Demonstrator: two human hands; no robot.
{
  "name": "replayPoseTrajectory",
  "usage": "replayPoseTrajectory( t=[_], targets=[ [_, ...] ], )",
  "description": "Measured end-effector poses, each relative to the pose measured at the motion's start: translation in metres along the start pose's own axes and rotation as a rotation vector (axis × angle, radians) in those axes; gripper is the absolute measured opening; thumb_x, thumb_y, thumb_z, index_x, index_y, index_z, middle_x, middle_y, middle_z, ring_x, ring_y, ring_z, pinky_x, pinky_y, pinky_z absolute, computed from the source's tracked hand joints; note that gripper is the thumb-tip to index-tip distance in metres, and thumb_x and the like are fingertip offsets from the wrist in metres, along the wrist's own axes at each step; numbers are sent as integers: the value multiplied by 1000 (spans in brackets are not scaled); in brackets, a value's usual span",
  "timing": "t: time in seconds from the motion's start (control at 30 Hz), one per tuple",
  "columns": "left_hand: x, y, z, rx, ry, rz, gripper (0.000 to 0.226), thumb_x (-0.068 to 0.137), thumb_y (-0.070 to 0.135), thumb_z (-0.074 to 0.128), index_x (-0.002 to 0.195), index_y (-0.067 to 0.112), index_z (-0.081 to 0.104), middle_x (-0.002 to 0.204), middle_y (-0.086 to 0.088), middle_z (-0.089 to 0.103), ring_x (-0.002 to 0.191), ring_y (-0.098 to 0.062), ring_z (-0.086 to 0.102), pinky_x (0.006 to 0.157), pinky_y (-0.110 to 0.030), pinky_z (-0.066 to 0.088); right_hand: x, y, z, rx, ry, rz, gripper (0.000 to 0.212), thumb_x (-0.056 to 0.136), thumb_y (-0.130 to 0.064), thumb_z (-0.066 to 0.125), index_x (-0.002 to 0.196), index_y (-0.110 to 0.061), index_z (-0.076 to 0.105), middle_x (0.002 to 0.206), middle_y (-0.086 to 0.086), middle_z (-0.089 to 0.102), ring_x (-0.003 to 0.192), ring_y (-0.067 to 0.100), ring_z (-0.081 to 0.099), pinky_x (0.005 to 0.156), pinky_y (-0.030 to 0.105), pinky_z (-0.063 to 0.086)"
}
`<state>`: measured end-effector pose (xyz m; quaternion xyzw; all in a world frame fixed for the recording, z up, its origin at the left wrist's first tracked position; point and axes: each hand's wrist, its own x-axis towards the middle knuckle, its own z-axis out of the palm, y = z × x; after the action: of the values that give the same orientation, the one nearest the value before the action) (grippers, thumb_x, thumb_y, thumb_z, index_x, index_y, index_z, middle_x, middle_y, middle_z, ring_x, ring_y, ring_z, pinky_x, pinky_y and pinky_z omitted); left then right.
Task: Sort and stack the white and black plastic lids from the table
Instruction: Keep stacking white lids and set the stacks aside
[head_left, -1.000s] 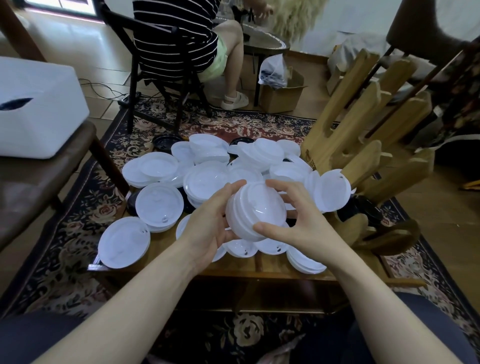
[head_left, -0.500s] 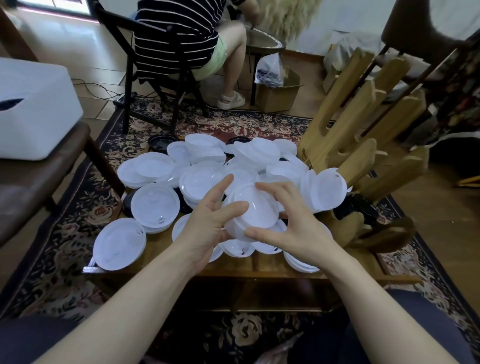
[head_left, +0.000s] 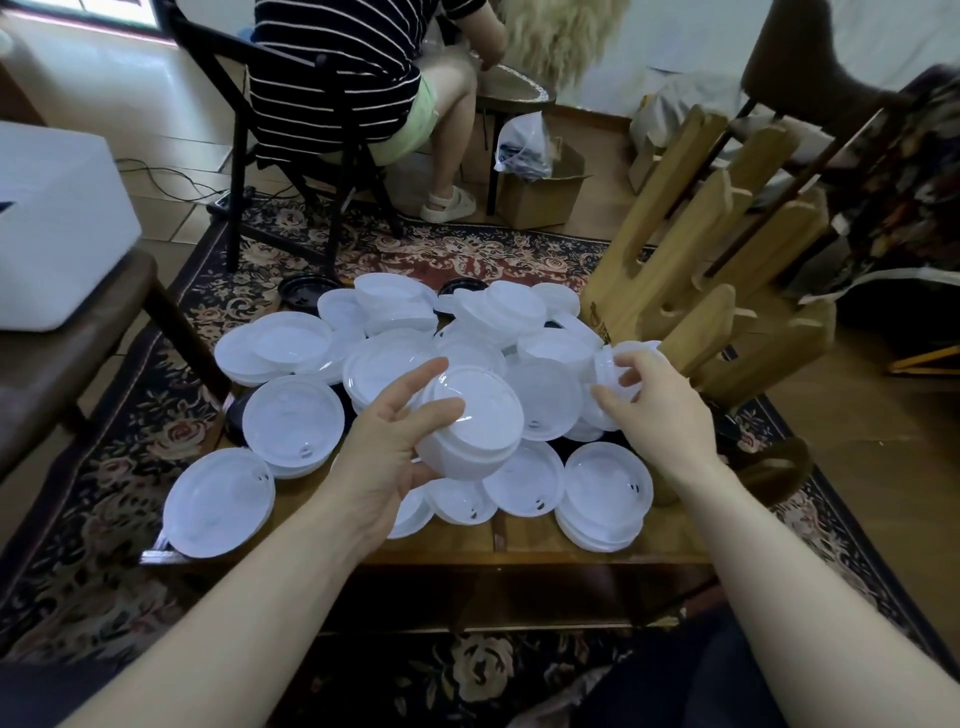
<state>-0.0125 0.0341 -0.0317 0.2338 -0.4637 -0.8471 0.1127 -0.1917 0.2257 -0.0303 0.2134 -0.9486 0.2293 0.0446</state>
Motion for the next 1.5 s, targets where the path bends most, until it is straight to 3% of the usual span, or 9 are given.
replayPoseTrajectory(
  t=[0.13, 0.23, 0.47, 0.67, 0.8, 1.1, 1.27, 1.37, 1.5],
  targets=[
    [-1, 1, -2, 1, 11, -8, 58, 62, 24, 75, 118, 36, 69, 129, -7, 65, 102, -19, 68, 67, -30, 59, 0, -3, 8, -8, 1, 39, 36, 97, -20, 55, 132, -20, 52, 98, -3, 64, 86, 22, 60, 65, 32, 39],
    [-1, 2, -1, 1, 18, -7, 56, 63, 23, 75, 117, 36, 69, 128, -7, 66, 100, -19, 68, 66, -30, 59, -2, -4, 3, 144, 58, 96, 36, 97, -12, 51, 130, -22, 53, 90, -4, 66, 83, 21, 62, 68, 37, 48],
    [-2, 1, 2, -10, 12, -27, 45, 79, 13, 73, 118, 35, 68, 130, -4, 65, 108, -18, 66, 71, -33, 60, -6, -10, 2, 261, -2, 152, 38, 94, -33, 62, 129, -22, 53, 101, -7, 64, 83, 22, 67, 77, 42, 52],
    [-2, 1, 0, -4, 9, -28, 42, 83, 12, 71, 117, 36, 69, 132, -4, 64, 110, -20, 66, 72, -34, 60, -4, -16, 4, 314, -5, 205, 19, 95, -20, 56, 113, -21, 62, 97, -2, 66, 66, 21, 66, 72, 43, 57],
    [-2, 2, -1, -10, 1, -27, 40, 85, 12, 70, 117, 36, 69, 132, -5, 63, 111, -20, 65, 71, -32, 60, -7, -20, -13, 677, 68, 337, 17, 96, -10, 56, 111, -16, 61, 85, 7, 64, 57, 15, 59, 53, 27, 44],
    [0, 1, -1, -14, -22, -37, 39, 86, 12, 70, 115, 38, 69, 138, -3, 59, 117, -22, 62, 76, -36, 58, -10, -23, -20, 1370, -19, 669, 33, 101, -7, 49, 134, -9, 49, 88, 2, 60, 67, 12, 54, 48, 21, 43],
    [2, -1, -1, -24, -29, -36, 39, 85, 12, 71, 115, 37, 69, 138, -3, 59, 116, -21, 63, 75, -36, 59, -13, -21, -21, 1523, -74, 607, 34, 103, -6, 42, 136, -7, 49, 85, 1, 59, 61, 9, 51, 45, 18, 45],
    [1, -2, 0, -34, -33, -33, 46, 76, 19, 76, 118, 37, 68, 140, -4, 58, 117, -22, 63, 73, -33, 60, -23, -34, -25, 1581, -253, 479, 31, 99, -1, 42, 127, -7, 53, 86, 3, 61, 59, 9, 58, 53, 20, 53],
    [0, -2, 1, -33, -26, -1, 69, 61, 34, 79, 128, 35, 63, 141, -6, 58, 118, -22, 64, 81, -37, 61, -41, -54, -24, 1544, -517, 329, 62, 80, 5, 54, 139, -11, 46, 87, 11, 66, 72, 22, 70, 67, 30, 60]
  ],
)
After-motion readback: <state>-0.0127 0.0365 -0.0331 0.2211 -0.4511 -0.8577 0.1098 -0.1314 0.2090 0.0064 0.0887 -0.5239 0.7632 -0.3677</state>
